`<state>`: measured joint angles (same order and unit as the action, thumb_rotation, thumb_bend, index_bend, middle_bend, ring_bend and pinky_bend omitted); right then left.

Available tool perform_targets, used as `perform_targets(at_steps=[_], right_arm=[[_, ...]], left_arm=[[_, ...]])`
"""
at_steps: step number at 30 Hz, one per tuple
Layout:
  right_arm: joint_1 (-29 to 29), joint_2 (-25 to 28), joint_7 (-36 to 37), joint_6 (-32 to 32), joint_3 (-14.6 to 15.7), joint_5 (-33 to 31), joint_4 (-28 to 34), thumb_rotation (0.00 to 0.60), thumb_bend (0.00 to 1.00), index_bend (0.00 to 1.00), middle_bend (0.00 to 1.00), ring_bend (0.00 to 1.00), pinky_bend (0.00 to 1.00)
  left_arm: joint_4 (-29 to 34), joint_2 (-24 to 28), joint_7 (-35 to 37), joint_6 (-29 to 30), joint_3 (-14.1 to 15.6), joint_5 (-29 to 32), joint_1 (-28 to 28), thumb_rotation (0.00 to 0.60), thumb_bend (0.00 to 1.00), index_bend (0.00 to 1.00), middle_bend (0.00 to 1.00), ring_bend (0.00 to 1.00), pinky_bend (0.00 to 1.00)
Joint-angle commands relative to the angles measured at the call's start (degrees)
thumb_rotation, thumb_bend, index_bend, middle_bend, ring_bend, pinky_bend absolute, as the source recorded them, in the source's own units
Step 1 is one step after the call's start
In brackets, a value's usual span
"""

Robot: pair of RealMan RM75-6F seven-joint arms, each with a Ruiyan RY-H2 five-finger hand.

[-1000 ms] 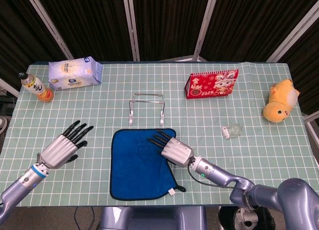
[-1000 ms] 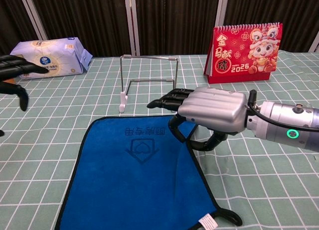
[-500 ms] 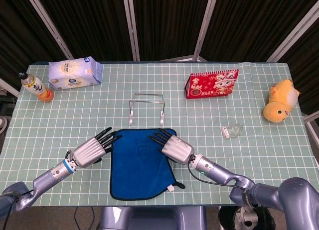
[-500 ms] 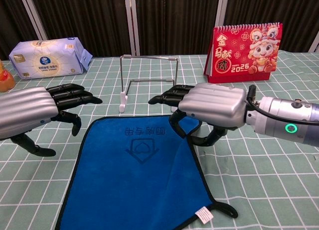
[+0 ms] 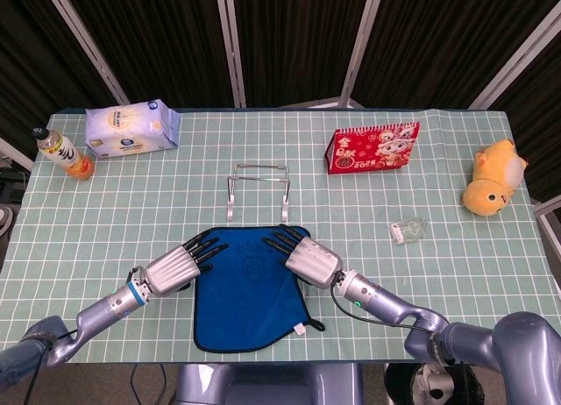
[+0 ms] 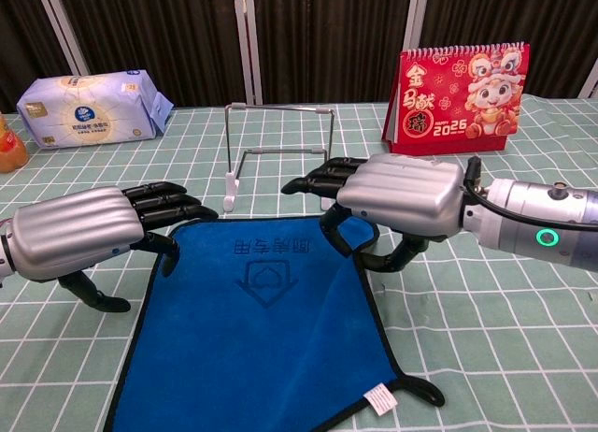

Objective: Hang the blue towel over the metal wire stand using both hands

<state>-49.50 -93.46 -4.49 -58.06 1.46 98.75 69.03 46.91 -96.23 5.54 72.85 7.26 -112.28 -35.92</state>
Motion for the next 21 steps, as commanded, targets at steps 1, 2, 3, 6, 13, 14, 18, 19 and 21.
perform_targets(at_steps=[1,2,3,6,13,14,18,19,21], right_arm=[[0.08,0.06,-0.01,0.12,0.06,-0.14,-0.1,0.6,0.5,0.66,0.01,0.0,0.0],[0.1,0.11,0.02,0.11,0.07,-0.16,-0.09,0.6,0.5,0.66,0.01,0.0,0.0],[0.15,0.17,0.03,0.06,0.11,-0.14,-0.07,0.6,0.5,0.66,0.01,0.0,0.0],[0.21,0.36,0.02,-0.08,0.14,-0.09,0.17,0.6,0.5,0.66,0.01,0.0,0.0],[0.27,0.81,-0.29,-0.39,0.1,0.1,1.09,0.6,0.5,0.66,0.01,0.0,0.0],[0.27,0.87,-0.37,-0.39,0.13,0.13,1.18,0.6,0.5,0.66,0.01,0.0,0.0],[0.38,1.11,-0.69,-0.45,0.26,0.25,1.63,0.6,0.5,0.66,0.01,0.0,0.0],[0.39,1.18,-0.78,-0.46,0.28,0.28,1.74,0.6,0.5,0.66,0.01,0.0,0.0],[0.4,1.35,-1.0,-0.55,0.26,0.37,1.93,0.6,0.5,0.66,0.01,0.0,0.0]], left_arm=[[-0.93,-0.72,0.7,0.11,0.56,0.39,-0.09,0.6,0.14,0.46,0.0,0.0,0.0],[-1.26,-1.0,0.88,0.22,0.73,0.46,-0.13,0.6,0.14,0.46,0.0,0.0,0.0],[-1.49,-1.33,1.1,0.26,0.87,0.55,-0.2,0.6,0.14,0.46,0.0,0.0,0.0],[-1.9,-2.13,1.52,0.29,1.16,0.8,-0.48,0.6,0.14,0.46,0.0,0.0,0.0],[-1.63,-3.29,0.03,-0.53,1.89,0.84,-1.39,0.6,0.21,0.46,0.0,0.0,0.0],[-1.42,-3.33,-0.28,-0.76,1.95,0.88,-1.53,0.6,0.21,0.46,0.0,0.0,0.0],[-0.11,-3.26,-1.76,-1.19,2.04,1.15,-2.01,0.6,0.22,0.46,0.0,0.0,0.0],[0.22,-3.15,-2.03,-1.21,2.07,1.25,-2.1,0.6,0.22,0.46,0.0,0.0,0.0],[0.63,-2.93,-2.58,-1.25,2.11,1.35,-2.28,0.6,0.26,0.46,0.0,0.0,0.0]])
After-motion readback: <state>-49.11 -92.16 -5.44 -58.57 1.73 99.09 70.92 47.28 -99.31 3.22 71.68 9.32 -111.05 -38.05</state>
